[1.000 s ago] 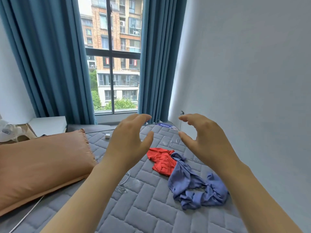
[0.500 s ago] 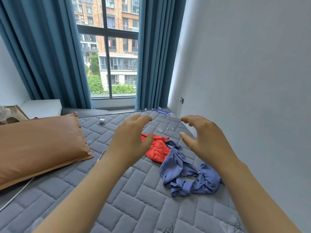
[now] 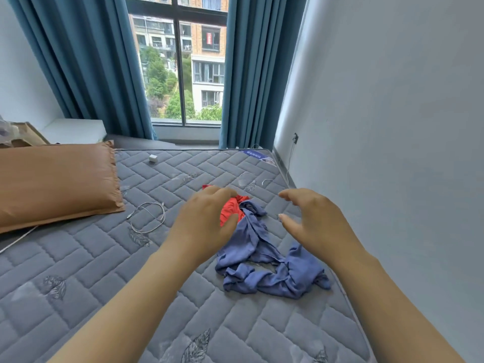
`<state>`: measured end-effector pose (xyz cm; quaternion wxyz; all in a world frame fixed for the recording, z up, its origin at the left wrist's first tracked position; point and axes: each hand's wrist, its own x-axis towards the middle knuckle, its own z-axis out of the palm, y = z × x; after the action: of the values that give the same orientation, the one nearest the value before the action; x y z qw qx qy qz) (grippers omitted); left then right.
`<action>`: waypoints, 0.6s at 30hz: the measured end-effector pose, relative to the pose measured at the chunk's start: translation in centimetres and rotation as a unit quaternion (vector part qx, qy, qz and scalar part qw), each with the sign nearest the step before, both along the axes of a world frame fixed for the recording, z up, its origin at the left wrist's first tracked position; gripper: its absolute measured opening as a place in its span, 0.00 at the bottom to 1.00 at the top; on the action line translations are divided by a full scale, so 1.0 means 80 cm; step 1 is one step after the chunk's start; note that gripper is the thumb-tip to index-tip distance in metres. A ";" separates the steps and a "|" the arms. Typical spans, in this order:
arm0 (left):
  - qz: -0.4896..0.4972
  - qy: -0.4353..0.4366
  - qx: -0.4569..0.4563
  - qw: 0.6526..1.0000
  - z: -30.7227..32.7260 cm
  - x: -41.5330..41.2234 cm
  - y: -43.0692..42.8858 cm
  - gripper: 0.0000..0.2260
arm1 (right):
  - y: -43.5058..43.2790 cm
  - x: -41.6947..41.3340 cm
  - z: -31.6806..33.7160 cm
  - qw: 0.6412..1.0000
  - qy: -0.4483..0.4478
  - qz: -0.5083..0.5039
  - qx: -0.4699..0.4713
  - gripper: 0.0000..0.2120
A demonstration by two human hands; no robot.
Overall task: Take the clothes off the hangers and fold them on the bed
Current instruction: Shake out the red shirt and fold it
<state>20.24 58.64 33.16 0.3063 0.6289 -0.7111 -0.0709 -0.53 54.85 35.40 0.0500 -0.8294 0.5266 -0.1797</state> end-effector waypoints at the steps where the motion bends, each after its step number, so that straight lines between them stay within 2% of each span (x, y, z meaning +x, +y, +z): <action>1: 0.006 -0.004 0.005 1.000 -0.005 -0.007 0.002 0.17 | -0.002 -0.008 -0.006 1.000 0.000 0.007 0.009 0.18; 11: 0.031 -0.003 0.043 0.999 -0.039 -0.031 0.020 0.17 | 0.007 -0.046 -0.047 0.995 0.059 0.031 0.072 0.19; 18: 0.042 -0.008 0.090 0.995 -0.066 -0.059 0.014 0.15 | -0.008 -0.074 -0.070 0.993 0.058 0.042 0.098 0.17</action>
<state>15.54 59.79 27.90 0.2456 0.6839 -0.6769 -0.1169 -6.47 54.18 29.80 0.1081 -0.8509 0.5083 -0.0765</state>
